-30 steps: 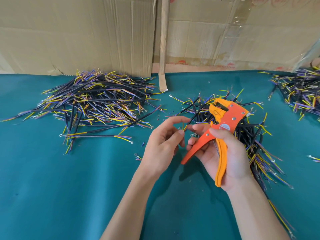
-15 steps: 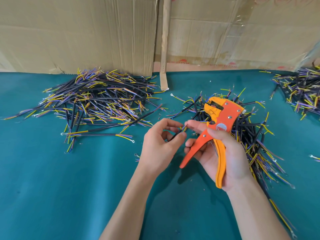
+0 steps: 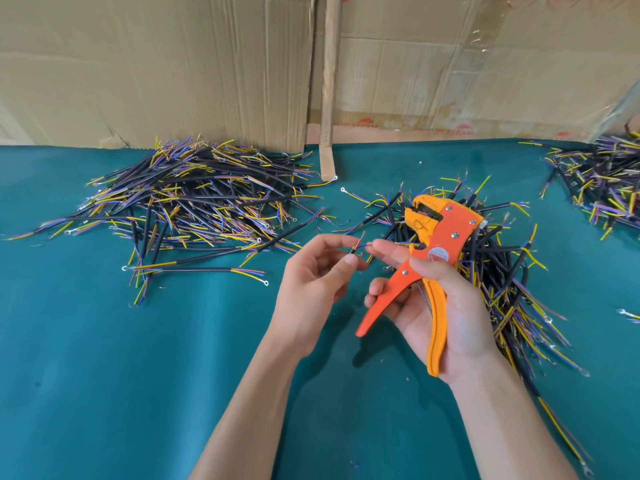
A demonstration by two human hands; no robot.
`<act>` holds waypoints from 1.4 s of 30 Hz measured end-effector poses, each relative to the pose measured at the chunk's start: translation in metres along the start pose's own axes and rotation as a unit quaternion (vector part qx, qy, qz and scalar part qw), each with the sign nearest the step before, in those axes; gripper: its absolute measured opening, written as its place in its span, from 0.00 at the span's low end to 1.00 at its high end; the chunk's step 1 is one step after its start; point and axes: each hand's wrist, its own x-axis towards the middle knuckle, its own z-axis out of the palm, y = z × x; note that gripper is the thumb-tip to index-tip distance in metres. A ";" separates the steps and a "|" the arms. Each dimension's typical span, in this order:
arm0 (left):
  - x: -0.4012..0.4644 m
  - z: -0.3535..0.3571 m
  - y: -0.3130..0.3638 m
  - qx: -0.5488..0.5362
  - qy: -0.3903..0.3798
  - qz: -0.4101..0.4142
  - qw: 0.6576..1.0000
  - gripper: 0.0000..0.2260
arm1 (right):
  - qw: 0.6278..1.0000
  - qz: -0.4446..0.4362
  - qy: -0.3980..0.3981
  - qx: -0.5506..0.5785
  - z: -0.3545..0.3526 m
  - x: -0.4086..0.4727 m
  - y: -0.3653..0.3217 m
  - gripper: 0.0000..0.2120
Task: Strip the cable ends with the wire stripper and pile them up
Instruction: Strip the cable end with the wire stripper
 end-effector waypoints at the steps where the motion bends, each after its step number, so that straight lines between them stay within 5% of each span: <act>1: 0.000 0.000 0.000 -0.006 0.008 0.000 1.000 0.06 | 1.000 0.002 -0.002 -0.002 0.000 0.000 0.000 0.24; 7: 0.001 -0.006 -0.001 -0.011 0.081 0.030 0.996 0.01 | 0.998 0.041 0.023 -0.037 -0.003 -0.001 -0.002 0.24; 17: 0.002 -0.013 -0.001 0.083 0.158 0.071 0.981 0.10 | 0.977 0.188 -0.041 -0.089 0.008 -0.006 0.007 0.24; 31: 0.001 -0.016 0.001 0.110 0.149 0.055 0.981 0.05 | 0.980 0.137 -0.075 -0.123 0.011 -0.007 0.007 0.09; 42: 0.001 -0.014 0.001 0.126 0.143 0.065 0.980 0.05 | 0.979 0.130 -0.086 -0.134 0.010 -0.008 0.006 0.09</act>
